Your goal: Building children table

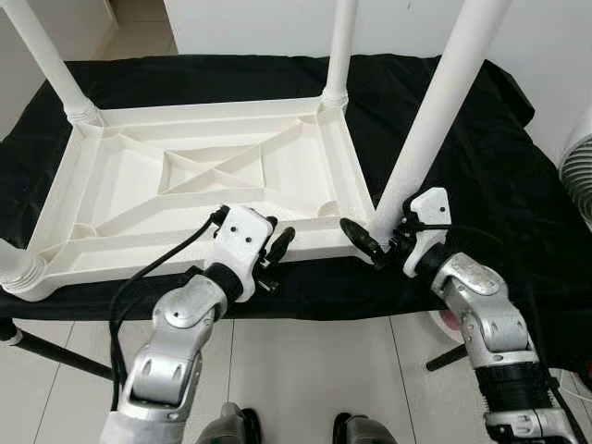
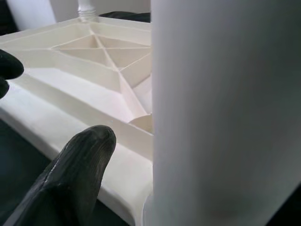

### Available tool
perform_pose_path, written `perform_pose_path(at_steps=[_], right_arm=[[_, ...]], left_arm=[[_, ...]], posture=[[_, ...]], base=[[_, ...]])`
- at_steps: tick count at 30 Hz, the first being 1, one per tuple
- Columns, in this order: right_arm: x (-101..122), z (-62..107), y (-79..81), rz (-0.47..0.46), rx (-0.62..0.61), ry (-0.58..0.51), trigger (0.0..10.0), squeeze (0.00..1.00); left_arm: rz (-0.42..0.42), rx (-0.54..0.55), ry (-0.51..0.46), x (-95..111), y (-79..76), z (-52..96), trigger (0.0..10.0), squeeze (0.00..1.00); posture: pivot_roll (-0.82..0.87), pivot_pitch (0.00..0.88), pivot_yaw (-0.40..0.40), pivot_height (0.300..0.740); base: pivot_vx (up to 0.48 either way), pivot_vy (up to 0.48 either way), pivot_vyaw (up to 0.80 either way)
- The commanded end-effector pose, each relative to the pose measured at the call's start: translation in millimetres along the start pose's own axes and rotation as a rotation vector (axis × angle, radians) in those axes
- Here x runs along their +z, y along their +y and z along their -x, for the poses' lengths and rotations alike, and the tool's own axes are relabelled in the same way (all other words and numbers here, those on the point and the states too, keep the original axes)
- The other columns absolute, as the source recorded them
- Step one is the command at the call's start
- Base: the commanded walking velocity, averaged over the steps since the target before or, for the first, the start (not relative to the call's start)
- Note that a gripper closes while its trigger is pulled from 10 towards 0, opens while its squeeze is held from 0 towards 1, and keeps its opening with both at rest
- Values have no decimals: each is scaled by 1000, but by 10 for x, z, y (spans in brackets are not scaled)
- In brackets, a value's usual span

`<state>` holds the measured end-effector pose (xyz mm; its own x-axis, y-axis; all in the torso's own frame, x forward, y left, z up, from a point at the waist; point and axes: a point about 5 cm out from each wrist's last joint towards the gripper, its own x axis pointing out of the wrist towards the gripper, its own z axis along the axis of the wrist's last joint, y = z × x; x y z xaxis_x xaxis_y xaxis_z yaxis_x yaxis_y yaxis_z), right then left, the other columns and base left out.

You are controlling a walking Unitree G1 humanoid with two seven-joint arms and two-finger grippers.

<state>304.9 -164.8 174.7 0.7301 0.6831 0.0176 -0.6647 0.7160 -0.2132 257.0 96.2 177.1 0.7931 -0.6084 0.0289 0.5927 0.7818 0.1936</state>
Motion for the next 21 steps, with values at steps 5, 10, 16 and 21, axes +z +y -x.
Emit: perform_pose_path(at_steps=[5,10,16,21], right_arm=[[-37,-65,-82,61,129,26,0,0],[-47,-81,-159,66,143,38,0,0],[-72,-97,-175,5,104,21,0,0],[-94,-128,-110,-59,-23,1,0,0]], left_arm=[[50,-150,16,-15,-133,63,10000,0],[44,-180,25,-31,-178,58,10000,0],[28,-191,19,-25,-182,38,10000,0],[12,-194,9,-6,-176,6,10000,0]], posture=[[-59,66,56,740],[-57,59,49,740],[-59,57,43,740],[-65,58,45,740]], base=[[0,0,0],[0,0,0],[0,0,0],[0,0,0]])
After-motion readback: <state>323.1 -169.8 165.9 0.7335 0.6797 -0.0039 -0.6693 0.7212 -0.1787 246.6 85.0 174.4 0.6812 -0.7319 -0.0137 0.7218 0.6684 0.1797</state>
